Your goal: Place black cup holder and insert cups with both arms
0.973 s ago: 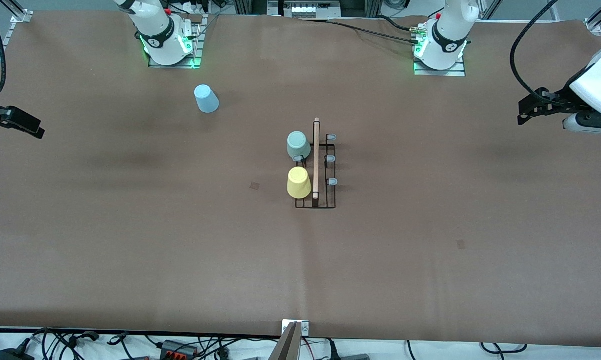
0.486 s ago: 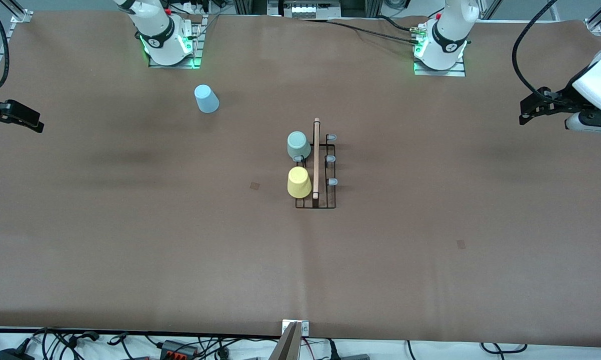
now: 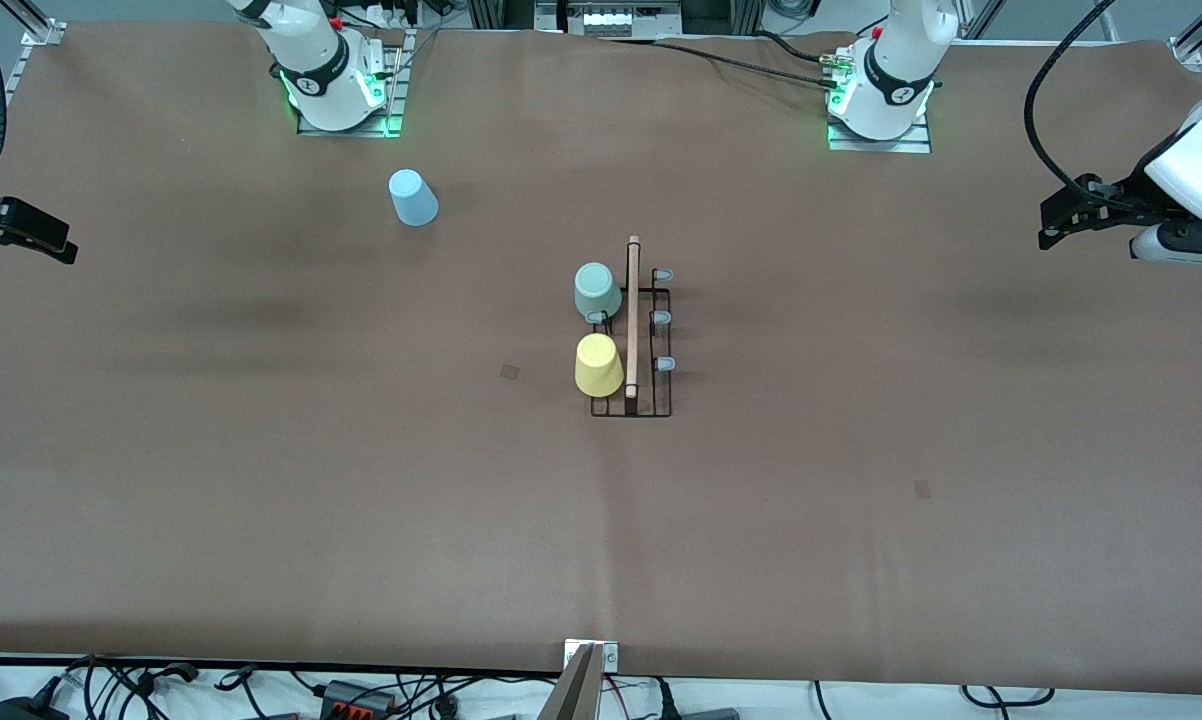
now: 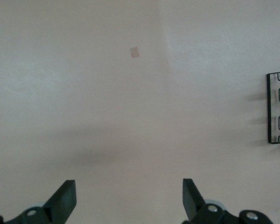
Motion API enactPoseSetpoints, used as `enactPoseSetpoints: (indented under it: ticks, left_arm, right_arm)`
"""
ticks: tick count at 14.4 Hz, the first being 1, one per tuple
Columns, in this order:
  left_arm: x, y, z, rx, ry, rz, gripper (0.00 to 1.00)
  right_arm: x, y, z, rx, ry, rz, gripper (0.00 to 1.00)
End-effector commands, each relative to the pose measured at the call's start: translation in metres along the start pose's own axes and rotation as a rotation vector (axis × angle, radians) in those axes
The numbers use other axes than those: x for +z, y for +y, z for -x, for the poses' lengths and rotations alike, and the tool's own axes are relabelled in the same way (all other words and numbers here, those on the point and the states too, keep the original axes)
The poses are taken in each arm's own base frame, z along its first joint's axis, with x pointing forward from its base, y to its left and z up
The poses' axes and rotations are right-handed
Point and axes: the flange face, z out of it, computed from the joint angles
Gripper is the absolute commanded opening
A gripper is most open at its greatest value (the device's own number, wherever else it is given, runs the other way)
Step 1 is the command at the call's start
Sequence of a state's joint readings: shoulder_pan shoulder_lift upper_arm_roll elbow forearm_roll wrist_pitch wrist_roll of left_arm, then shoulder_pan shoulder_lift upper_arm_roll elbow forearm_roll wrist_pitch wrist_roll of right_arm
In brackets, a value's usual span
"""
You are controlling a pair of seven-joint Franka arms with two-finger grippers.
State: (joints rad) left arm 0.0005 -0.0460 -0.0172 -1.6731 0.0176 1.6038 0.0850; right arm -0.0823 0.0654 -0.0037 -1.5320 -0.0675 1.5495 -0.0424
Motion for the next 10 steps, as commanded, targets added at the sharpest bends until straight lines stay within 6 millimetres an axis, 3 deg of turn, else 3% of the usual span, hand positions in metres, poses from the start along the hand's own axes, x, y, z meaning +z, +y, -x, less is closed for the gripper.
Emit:
enactPoseSetpoints:
  ticks: [1, 7, 10]
  left_arm:
    - [-0.005, -0.002, 0.0, 0.015, -0.003, 0.01, 1.0]
    - [-0.005, -0.004, 0.0, 0.013, -0.003, 0.011, 1.0]
    - [-0.005, -0.001, 0.001, 0.016, -0.009, 0.011, 1.0]
  right_arm:
    - [-0.008, -0.007, 0.002, -0.014, 0.013, -0.02, 1.0]
    - [-0.01, -0.027, 0.001, -0.034, 0.023, -0.071, 1.0]
    - [-0.006, -0.022, -0.001, -0.032, 0.017, -0.068, 1.0]
